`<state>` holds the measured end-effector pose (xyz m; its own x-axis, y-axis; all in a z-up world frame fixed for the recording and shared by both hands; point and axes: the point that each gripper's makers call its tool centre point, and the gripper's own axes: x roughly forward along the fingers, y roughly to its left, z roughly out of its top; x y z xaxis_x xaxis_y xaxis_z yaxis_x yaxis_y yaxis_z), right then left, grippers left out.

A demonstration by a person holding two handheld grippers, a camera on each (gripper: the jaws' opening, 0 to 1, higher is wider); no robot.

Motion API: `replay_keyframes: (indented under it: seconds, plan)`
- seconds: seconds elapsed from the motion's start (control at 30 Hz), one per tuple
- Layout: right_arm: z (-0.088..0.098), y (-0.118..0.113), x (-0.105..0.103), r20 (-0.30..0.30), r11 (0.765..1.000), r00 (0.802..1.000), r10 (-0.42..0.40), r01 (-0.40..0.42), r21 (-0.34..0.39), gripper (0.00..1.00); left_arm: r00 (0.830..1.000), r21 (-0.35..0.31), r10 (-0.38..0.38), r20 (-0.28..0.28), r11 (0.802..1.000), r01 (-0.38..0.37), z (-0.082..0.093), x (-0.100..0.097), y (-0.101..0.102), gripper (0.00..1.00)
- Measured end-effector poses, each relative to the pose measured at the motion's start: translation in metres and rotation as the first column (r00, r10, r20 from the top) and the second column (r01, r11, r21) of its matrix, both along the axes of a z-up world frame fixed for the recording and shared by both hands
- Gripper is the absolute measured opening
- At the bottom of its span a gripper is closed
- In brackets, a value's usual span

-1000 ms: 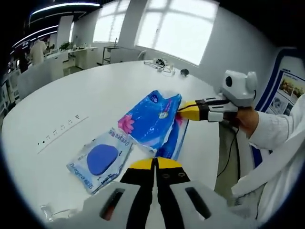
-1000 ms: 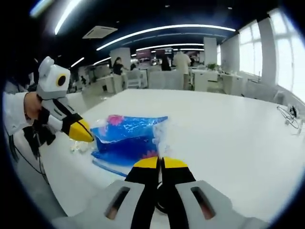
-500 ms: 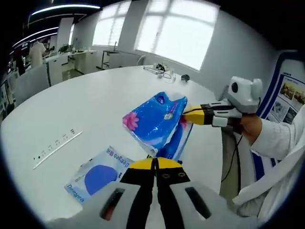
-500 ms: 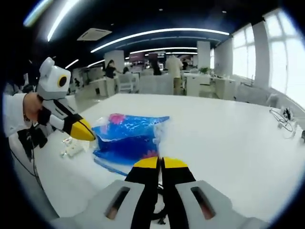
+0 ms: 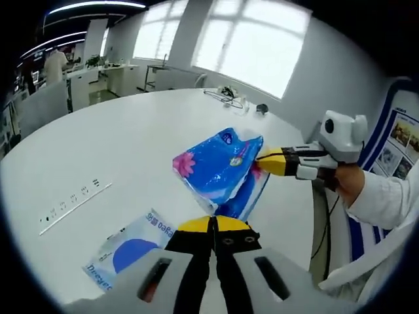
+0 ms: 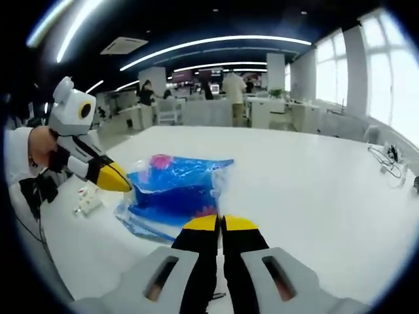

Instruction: Arrange the tabletop items into an orderly group along one side of the table until the central work area is clear of visible clutter.

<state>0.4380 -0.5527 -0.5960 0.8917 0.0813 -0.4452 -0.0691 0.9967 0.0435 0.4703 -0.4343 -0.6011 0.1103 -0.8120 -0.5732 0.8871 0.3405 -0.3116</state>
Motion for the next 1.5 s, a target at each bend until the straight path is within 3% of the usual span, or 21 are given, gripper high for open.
replay_keyframes:
  seconds: [0.3,0.67,0.77,1.1,1.33,1.5]
  plan:
    - [-0.024,-0.012,0.01,-0.028,1.0,1.0,-0.006,0.006,0.015,0.0,0.999,0.025,0.039,-0.035,0.999,-0.038,-0.023,0.014,-0.011,0.0]
    - [-0.062,-0.027,0.02,-0.08,0.999,0.997,-0.021,0.024,0.042,0.0,0.997,0.109,0.063,-0.049,0.992,-0.057,-0.058,0.021,-0.027,0.0]
    - [-0.077,-0.031,0.023,-0.104,0.997,0.994,-0.022,0.029,0.065,0.0,0.991,0.138,0.099,-0.09,0.987,-0.086,-0.072,0.024,-0.029,0.0]
    - [-0.11,-0.034,0.029,-0.148,0.995,0.989,-0.019,0.033,0.096,0.0,0.981,0.222,0.149,-0.126,0.968,-0.119,-0.1,0.028,-0.033,0.0]
    - [-0.127,-0.038,0.032,-0.171,0.992,0.985,-0.022,0.042,0.116,0.0,0.967,0.257,0.198,-0.16,0.954,-0.153,-0.112,0.035,-0.035,0.0]
    - [-0.139,-0.039,0.033,-0.186,0.989,0.982,-0.029,0.055,0.135,0.0,0.966,0.276,0.199,-0.164,0.949,-0.149,-0.117,0.034,-0.038,0.0]
